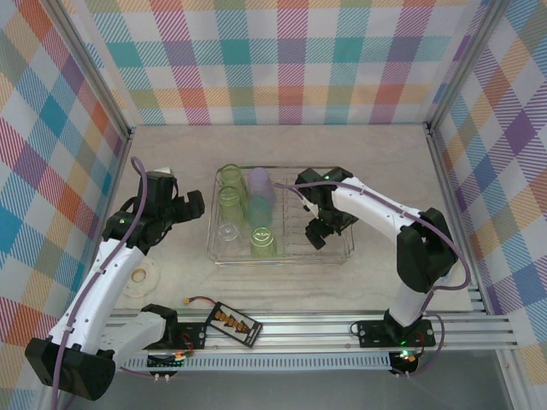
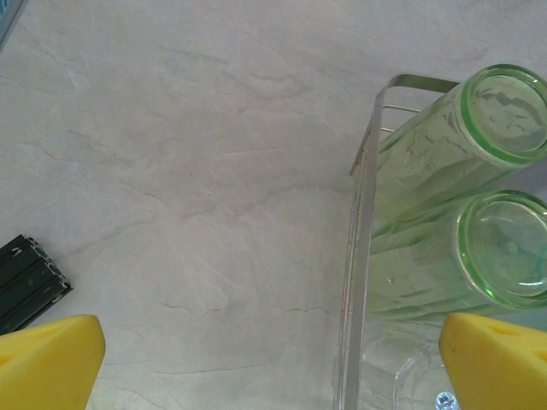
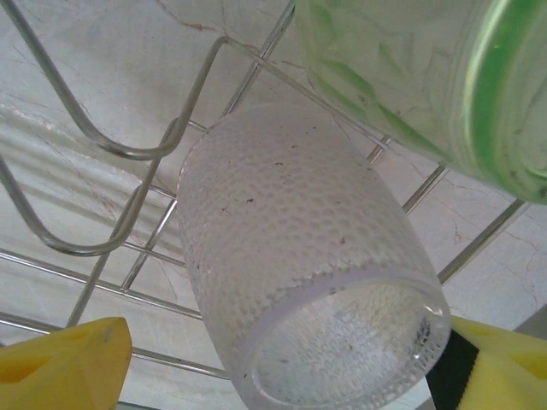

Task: Load the cups into the dish rack

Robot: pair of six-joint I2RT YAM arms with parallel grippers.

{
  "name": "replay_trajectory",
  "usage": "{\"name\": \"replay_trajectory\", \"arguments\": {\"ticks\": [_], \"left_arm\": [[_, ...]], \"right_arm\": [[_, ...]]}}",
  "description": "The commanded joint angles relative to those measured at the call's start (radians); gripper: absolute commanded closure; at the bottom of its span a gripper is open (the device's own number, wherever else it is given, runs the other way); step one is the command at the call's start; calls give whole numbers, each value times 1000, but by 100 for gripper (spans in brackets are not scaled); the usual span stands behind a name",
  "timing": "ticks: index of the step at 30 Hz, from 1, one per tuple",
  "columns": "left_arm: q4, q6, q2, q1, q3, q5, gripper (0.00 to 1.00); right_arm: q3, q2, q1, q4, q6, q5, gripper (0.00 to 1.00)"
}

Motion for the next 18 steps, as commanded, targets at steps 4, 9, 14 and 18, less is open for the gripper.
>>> {"name": "replay_trajectory", "arguments": {"ticks": [4,9,14,18], "left_arm": [[11,42,-23,19,-34,-31,0],[159,73,-112,20,-145,-78,0],[461,110,-266,22,-385,-143,0],[696,100,-361,25,-585,-204,0]], "right_arm": [[65,-159,-19,12,32,-54,11],[-46,-431,-156,158,39,-60,5],[-494,-824,-395,711,-24,-70,1],[-864,-991,-472,1171,-89,13,1]]}}
